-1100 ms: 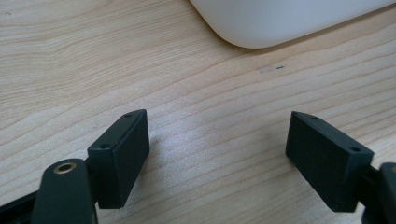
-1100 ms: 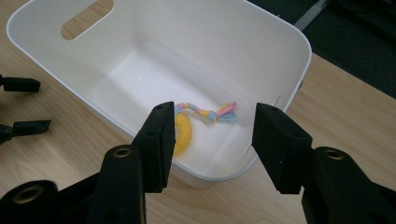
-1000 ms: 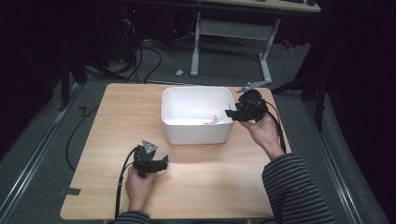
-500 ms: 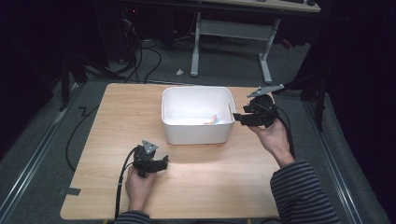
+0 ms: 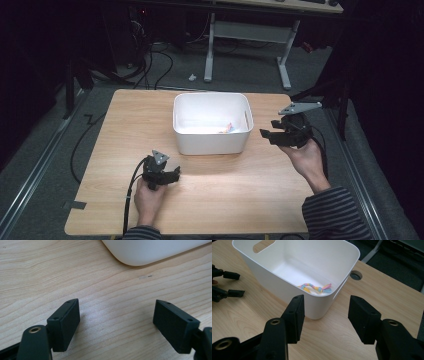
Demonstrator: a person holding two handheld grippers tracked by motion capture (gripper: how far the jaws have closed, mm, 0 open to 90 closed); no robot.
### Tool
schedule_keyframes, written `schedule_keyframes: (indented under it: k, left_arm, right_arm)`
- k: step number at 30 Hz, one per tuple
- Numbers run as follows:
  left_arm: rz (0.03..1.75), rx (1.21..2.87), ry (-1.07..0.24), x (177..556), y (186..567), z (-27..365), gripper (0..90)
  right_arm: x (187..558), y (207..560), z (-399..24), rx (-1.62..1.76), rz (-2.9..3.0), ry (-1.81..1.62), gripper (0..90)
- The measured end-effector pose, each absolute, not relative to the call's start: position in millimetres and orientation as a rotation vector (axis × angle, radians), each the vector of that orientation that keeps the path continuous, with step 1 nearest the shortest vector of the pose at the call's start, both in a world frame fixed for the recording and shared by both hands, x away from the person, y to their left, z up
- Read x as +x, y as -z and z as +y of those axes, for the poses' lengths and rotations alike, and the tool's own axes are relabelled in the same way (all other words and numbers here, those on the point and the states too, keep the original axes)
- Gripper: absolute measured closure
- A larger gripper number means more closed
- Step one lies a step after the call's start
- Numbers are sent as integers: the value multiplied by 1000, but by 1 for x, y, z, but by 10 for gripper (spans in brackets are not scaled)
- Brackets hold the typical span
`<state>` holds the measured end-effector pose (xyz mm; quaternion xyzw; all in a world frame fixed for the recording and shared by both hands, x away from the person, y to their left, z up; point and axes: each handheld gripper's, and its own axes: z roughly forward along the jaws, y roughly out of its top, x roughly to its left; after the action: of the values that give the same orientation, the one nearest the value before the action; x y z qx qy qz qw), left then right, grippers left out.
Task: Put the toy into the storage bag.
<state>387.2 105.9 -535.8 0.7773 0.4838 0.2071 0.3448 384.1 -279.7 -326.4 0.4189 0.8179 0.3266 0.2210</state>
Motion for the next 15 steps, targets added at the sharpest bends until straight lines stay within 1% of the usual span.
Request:
schedule_keyframes:
  k: [15]
  left_arm:
    - [1256, 2019, -538, 387, 536, 106, 219]
  right_arm:
    - [354, 336, -304, 1186, 2217, -940, 475]
